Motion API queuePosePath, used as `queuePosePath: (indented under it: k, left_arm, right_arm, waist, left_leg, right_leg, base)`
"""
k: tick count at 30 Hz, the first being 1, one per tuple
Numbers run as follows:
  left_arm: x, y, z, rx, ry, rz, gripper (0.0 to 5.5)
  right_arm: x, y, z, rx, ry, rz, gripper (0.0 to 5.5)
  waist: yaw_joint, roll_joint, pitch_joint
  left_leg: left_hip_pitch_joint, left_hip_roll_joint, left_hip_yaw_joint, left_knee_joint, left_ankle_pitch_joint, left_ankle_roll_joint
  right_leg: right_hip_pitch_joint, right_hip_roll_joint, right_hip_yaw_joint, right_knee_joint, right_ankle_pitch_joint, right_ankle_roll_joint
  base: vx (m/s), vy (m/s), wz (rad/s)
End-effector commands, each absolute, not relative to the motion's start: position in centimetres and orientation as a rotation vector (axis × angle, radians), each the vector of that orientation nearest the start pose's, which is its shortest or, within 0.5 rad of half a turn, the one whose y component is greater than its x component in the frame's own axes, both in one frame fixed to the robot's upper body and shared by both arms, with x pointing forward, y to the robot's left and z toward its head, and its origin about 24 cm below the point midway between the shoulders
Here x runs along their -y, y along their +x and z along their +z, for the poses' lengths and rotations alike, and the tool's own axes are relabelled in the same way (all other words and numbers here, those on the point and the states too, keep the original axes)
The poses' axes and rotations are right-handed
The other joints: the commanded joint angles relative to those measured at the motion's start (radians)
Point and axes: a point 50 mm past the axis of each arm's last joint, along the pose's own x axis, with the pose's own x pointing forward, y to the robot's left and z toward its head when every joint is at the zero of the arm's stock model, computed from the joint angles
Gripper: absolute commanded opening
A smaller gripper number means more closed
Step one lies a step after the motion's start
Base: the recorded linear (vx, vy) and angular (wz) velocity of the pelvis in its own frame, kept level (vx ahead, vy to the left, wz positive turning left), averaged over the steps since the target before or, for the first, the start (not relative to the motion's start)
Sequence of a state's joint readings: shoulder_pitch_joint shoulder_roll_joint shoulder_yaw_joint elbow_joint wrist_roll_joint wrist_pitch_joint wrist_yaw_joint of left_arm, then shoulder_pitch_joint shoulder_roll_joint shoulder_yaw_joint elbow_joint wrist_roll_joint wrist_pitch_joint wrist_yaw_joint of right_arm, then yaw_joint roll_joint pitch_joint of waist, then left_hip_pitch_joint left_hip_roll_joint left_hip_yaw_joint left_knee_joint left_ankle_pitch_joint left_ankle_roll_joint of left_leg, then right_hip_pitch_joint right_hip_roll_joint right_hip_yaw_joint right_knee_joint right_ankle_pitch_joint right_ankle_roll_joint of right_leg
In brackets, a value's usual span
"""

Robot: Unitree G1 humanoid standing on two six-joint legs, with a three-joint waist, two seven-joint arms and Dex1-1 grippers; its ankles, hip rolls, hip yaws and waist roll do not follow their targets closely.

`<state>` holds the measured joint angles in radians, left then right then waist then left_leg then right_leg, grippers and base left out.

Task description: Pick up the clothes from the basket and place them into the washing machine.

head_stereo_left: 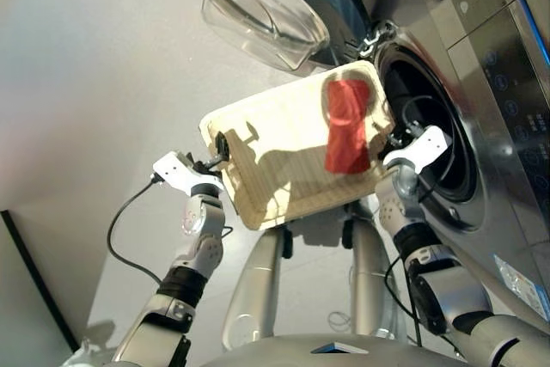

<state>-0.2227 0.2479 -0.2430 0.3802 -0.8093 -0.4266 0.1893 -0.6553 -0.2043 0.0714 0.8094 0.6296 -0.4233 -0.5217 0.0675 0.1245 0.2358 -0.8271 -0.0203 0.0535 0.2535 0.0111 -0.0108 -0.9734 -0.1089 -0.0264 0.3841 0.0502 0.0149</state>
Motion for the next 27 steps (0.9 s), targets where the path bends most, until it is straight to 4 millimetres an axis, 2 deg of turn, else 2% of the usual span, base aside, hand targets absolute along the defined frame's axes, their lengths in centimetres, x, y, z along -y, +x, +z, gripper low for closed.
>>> queuePosePath:
  k: [1,2,4,5,6,7,9,10,11,13,14,15,20,21,22,24,27]
  left_arm:
    - [-19.1,28.7,5.1,0.191,-0.418,0.138,5.50]
    - [-19.2,28.8,5.2,0.193,-0.369,0.128,5.50]
    - [-19.2,28.9,5.3,0.200,-0.325,0.114,5.50]
    - [-19.1,29.0,5.4,0.202,-0.325,0.113,5.50]
    - [-19.3,29.0,5.2,0.195,-0.304,0.113,5.50]
    - [-19.2,29.1,5.3,0.198,-0.307,0.112,5.50]
    - [-19.8,28.8,5.0,0.190,-0.291,0.119,5.50]
    - [-19.7,28.8,5.1,0.192,-0.294,0.119,5.50]
    - [-20.2,28.6,4.7,0.178,-0.292,0.136,5.50]
    - [-20.3,28.5,4.5,0.169,-0.296,0.143,5.50]
    - [-20.6,28.3,4.2,0.156,-0.299,0.158,5.50]
    - [-20.5,28.3,4.0,0.151,-0.308,0.162,5.50]
    - [-20.6,28.3,3.8,0.140,-0.318,0.173,5.50]
    - [-20.7,28.3,3.5,0.128,-0.322,0.183,5.50]
    - [-20.9,28.4,3.4,0.117,-0.319,0.185,5.50]
    - [-20.9,28.5,3.1,0.096,-0.319,0.181,5.50]
    - [-20.7,28.5,2.7,0.078,-0.329,0.184,5.50]
  right_arm:
    - [21.6,36.9,15.7,0.436,0.283,-0.602,0.00]
    - [23.1,37.1,18.7,0.522,0.197,-0.688,0.00]
    - [24.1,37.3,21.0,0.571,0.125,-0.754,0.00]
    - [24.1,37.4,21.1,0.573,0.124,-0.756,0.00]
    - [25.9,37.5,23.4,0.597,0.032,-0.818,0.00]
    - [26.0,37.5,23.6,0.601,0.031,-0.818,0.00]
    - [28.6,37.3,26.8,0.609,-0.123,-0.899,0.00]
    - [28.6,37.4,27.0,0.613,-0.124,-0.897,0.00]
    - [30.2,36.9,28.4,0.617,-0.130,-0.966,0.00]
    - [30.8,36.7,29.1,0.622,-0.134,-0.975,0.00]
    - [32.3,35.9,30.0,0.622,-0.170,-1.041,0.00]
    - [32.7,35.6,30.6,0.641,-0.155,-1.062,0.00]
    - [34.1,35.1,30.7,0.592,-0.240,-1.121,0.00]
    - [34.2,35.8,29.3,0.489,-0.315,-1.067,0.99]
    - [34.3,36.3,28.7,0.430,-0.348,-1.013,5.50]
    - [34.2,36.7,28.1,0.371,-0.355,-0.969,5.50]
    - [32.7,37.7,26.3,0.353,-0.293,-0.869,5.50]
  waist:
    - [0.000,0.038,-0.013]
    - [0.006,0.045,-0.007]
    - [0.012,0.050,-0.002]
    - [0.013,0.051,-0.001]
    - [0.017,0.050,0.002]
    - [0.017,0.053,0.002]
    - [0.025,0.054,0.007]
    - [0.024,0.056,0.007]
    - [0.027,0.056,0.009]
    - [0.028,0.056,0.007]
    - [0.030,0.055,0.006]
    - [0.028,0.056,0.004]
    - [0.024,0.053,-0.005]
    - [0.022,0.042,-0.010]
    - [0.019,0.036,-0.014]
    - [0.014,0.027,-0.024]
    - [0.009,0.019,-0.035]
  left_leg:
    - [-0.067,-0.035,-0.015,0.032,-0.061,0.067]
    - [-0.087,-0.035,-0.016,0.034,-0.059,0.067]
    - [-0.109,-0.034,-0.018,0.043,-0.059,0.067]
    - [-0.112,-0.034,-0.018,0.045,-0.060,0.067]
    - [-0.133,-0.032,-0.023,0.054,-0.062,0.068]
    - [-0.138,-0.032,-0.023,0.057,-0.063,0.068]
    - [-0.170,-0.028,-0.023,0.081,-0.068,0.068]
    - [-0.174,-0.028,-0.022,0.084,-0.069,0.068]
    - [-0.191,-0.027,-0.021,0.096,-0.073,0.070]
    - [-0.203,-0.026,-0.021,0.107,-0.077,0.070]
    - [-0.213,-0.027,-0.023,0.117,-0.080,0.069]
    - [-0.219,-0.027,-0.023,0.121,-0.082,0.069]
    - [-0.219,-0.028,-0.022,0.122,-0.085,0.066]
    - [-0.213,-0.028,-0.020,0.117,-0.086,0.064]
    - [-0.213,-0.028,-0.019,0.117,-0.087,0.063]
    - [-0.212,-0.028,-0.020,0.119,-0.089,0.061]
    - [-0.204,-0.029,-0.023,0.116,-0.091,0.060]
  right_leg:
    - [-0.012,0.006,-0.018,-0.042,0.014,0.035]
    - [-0.035,0.004,-0.019,-0.034,0.012,0.036]
    - [-0.055,0.001,-0.019,-0.024,0.009,0.036]
    - [-0.058,0.001,-0.019,-0.022,0.008,0.036]
    - [-0.084,0.001,-0.019,-0.002,0.004,0.037]
    - [-0.089,0.001,-0.019,0.001,0.003,0.038]
    - [-0.127,-0.001,-0.015,0.041,-0.004,0.038]
    - [-0.132,-0.001,-0.015,0.044,-0.006,0.038]
    - [-0.150,0.000,-0.013,0.062,-0.007,0.039]
    - [-0.164,0.000,-0.012,0.072,-0.009,0.039]
    - [-0.171,-0.002,-0.016,0.081,-0.012,0.039]
    - [-0.176,-0.002,-0.016,0.085,-0.014,0.039]
    - [-0.181,0.001,-0.016,0.095,-0.021,0.038]
    - [-0.176,0.002,-0.018,0.090,-0.018,0.036]
    - [-0.173,0.003,-0.019,0.086,-0.018,0.035]
    - [-0.168,0.004,-0.023,0.079,-0.019,0.031]
    - [-0.157,0.005,-0.026,0.071,-0.018,0.030]
  base:
    - [0.000,0.000,0.000]
    - [0.000,0.000,0.000]
    - [0.000,0.000,0.000]
    - [0.000,0.000,0.000]
    - [0.000,0.000,0.000]
    - [0.000,0.000,0.000]
    - [0.000,0.000,0.000]
    - [0.000,0.000,0.000]
    - [0.000,0.000,0.000]
    - [0.000,0.000,0.000]
    - [0.000,0.000,0.000]
    - [0.051,-0.029,0.086]
    - [0.000,0.000,0.000]
    - [0.000,0.000,0.000]
    - [0.000,0.000,0.000]
    - [0.000,0.000,0.000]
    - [0.000,0.000,0.000]
